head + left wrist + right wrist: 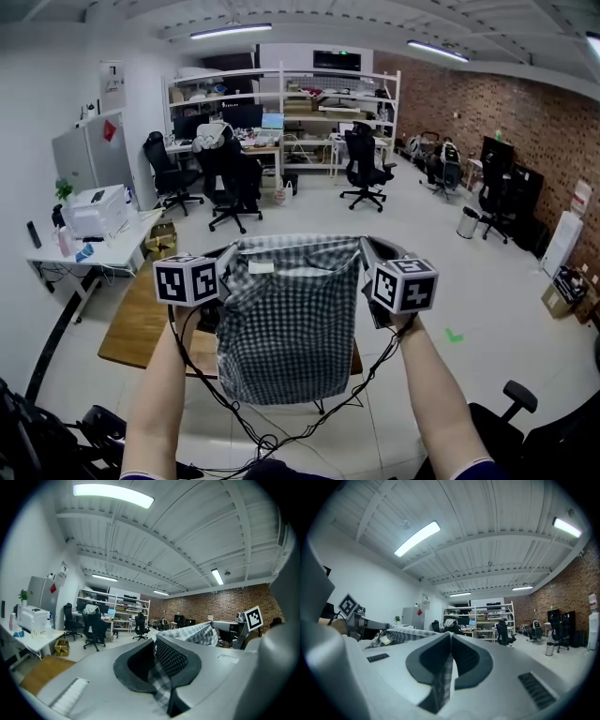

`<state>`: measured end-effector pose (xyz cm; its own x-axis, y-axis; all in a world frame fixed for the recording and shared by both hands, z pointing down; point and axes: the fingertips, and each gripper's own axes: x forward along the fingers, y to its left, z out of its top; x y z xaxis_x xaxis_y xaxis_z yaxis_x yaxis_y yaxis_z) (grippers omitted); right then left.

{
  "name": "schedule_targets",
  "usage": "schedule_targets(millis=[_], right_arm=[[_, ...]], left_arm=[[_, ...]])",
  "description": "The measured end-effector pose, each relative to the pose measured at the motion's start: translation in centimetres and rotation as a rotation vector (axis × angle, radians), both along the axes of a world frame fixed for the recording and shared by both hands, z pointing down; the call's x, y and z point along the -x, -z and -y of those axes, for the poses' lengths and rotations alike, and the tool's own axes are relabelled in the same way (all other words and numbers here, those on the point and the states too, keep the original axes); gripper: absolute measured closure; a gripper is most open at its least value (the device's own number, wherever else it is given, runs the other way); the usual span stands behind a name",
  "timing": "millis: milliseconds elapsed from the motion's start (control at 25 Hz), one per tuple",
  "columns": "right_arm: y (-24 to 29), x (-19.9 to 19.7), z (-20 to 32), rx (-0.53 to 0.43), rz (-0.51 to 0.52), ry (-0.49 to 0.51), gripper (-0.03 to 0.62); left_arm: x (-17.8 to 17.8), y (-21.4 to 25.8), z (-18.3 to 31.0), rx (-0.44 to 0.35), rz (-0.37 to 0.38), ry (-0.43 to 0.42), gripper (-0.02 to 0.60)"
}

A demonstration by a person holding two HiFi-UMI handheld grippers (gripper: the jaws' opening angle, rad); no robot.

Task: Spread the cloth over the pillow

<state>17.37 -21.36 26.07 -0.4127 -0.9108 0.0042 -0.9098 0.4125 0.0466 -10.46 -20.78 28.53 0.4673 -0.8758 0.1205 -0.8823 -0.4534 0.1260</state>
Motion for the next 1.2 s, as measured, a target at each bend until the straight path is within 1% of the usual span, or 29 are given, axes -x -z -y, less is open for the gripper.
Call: schedule_targets(millis=[120,280,440,560,960,1200], right_arm=[[0.0,0.5,1.1,0.0,-0.001,0.002,0.568],[-0.5,1.0,3.7,0.015,-0.008,-0.014,0.568],[-1.0,1.7,6.7,0.02,-0.016,-0.029,0.568],[-1.1,2.3,9.3,0.02,-0.024,-0.039,0.568],[-0.5,3.8,17.7,0.023,-0.03,-0.088,0.568],[-0.7,5.4,22.5,0.042,-0.055,-0.111,0.568]], left_arm=[[0.5,0.0,0.9,0.002,-0.016,0.011,0.557],[1.0,-0.7,3.4,0.011,-0.032,0.019,0.557],[1.8,-1.4,6.8,0.023,-0.039,0.026,0.557],[2.3,-1.6,9.8,0.027,-0.056,0.016,0.557],[3.9,-1.5,18.9,0.05,-0.064,-0.015,0.557],[5.3,-2.6,23.8,0.101,-0.088,-0.013,0.557]])
